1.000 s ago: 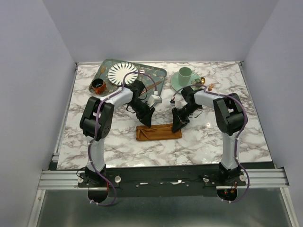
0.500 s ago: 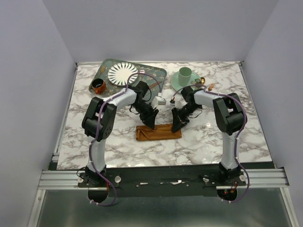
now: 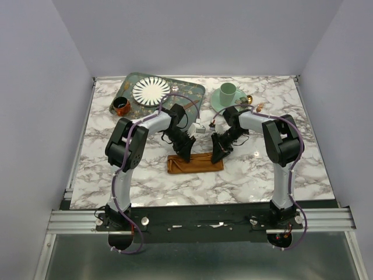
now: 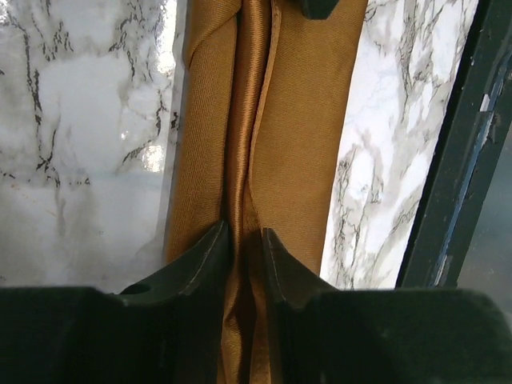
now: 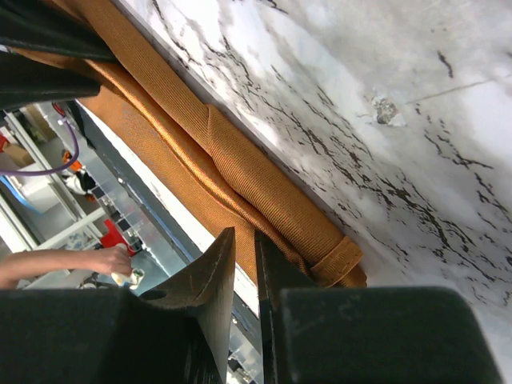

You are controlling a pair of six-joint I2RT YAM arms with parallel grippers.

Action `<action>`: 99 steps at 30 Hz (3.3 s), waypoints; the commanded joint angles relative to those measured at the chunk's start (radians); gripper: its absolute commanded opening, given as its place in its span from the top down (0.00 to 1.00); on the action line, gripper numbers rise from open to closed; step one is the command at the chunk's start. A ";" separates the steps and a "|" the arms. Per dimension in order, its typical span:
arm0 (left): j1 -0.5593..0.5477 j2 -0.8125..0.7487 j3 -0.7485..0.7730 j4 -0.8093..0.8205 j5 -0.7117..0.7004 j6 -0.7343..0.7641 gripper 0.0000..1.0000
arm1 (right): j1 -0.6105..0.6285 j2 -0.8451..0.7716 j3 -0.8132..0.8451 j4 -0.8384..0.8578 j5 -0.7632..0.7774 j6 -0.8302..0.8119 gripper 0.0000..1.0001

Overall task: Fold the napkin into a case and place the utensils inside
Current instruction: Smooth out the smaller rectangle-folded napkin at the center of the board.

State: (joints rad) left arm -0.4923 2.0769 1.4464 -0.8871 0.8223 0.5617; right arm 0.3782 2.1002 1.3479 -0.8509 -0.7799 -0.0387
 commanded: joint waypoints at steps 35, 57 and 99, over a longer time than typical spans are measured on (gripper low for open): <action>0.050 0.072 0.045 0.004 0.107 -0.095 1.00 | 0.019 0.003 0.082 -0.030 -0.015 -0.092 0.71; 0.170 -0.286 -0.136 0.223 0.086 -0.217 0.50 | 0.008 0.098 0.014 0.065 -0.016 0.014 0.75; 0.158 0.000 -0.492 0.792 0.271 -0.836 0.59 | 0.025 -0.143 -0.131 0.036 -0.351 -0.012 0.62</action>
State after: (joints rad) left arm -0.3420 2.0666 0.9840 -0.0624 1.2392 -0.3340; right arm 0.3832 2.0495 1.3025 -0.7921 -1.0424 -0.0418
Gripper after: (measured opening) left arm 0.405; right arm 0.370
